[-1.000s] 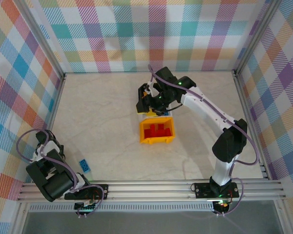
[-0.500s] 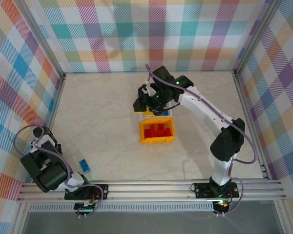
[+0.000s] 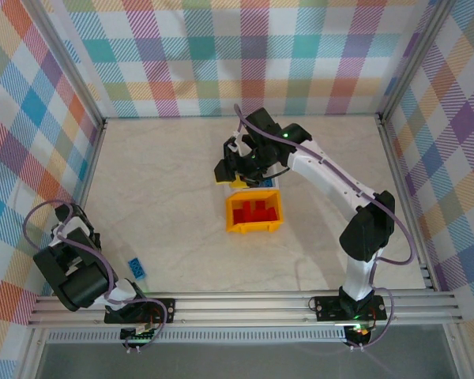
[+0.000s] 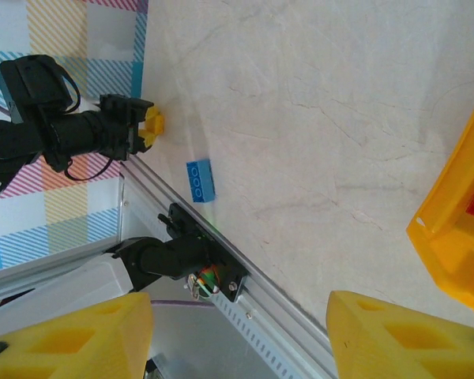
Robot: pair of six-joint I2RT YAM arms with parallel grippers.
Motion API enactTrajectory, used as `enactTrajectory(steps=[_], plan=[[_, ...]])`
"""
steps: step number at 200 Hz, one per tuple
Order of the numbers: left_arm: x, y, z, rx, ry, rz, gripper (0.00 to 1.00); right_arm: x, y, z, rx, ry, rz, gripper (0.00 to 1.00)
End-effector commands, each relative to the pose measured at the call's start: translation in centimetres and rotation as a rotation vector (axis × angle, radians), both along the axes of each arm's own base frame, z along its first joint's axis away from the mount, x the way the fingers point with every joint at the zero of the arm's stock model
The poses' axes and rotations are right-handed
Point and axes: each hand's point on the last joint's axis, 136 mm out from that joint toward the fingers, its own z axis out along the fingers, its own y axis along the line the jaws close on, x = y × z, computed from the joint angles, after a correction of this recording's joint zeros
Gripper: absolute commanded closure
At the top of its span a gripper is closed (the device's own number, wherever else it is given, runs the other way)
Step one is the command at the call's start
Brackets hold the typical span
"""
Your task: Sort the legos into containers by color
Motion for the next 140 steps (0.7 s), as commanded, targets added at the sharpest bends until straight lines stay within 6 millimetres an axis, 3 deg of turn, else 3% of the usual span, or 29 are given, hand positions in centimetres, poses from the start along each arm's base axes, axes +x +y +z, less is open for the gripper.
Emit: enactTrajectory(steps=[1,43,66,116,140], plan=[[3.3,-4.0,-0.2,-0.101,-0.085,-0.160,0.72,-0.5,0.6,-0.4,0.027,0.023,0.001,0.39],[10.0,-9.7,3.0,-0.152,-0.155,-0.459,0.72,-0.7,0.4,-0.5,0.048,0.004,-0.013,0.39],[14.6,-14.6,4.9,-0.171,-0.166,-0.675,0.71,-0.6,-0.5,0.0,0.049,-0.037,-0.033,0.39],[25.6,-26.2,9.0,-0.236,-0.300,-0.989,0.70,-1.2,-5.4,1.1,0.044,-0.106,-0.135,0.39],[30.0,-31.8,9.6,-0.278,-0.332,-1.098,0.70,-1.9,-8.2,1.4,0.037,-0.138,-0.193,0.39]])
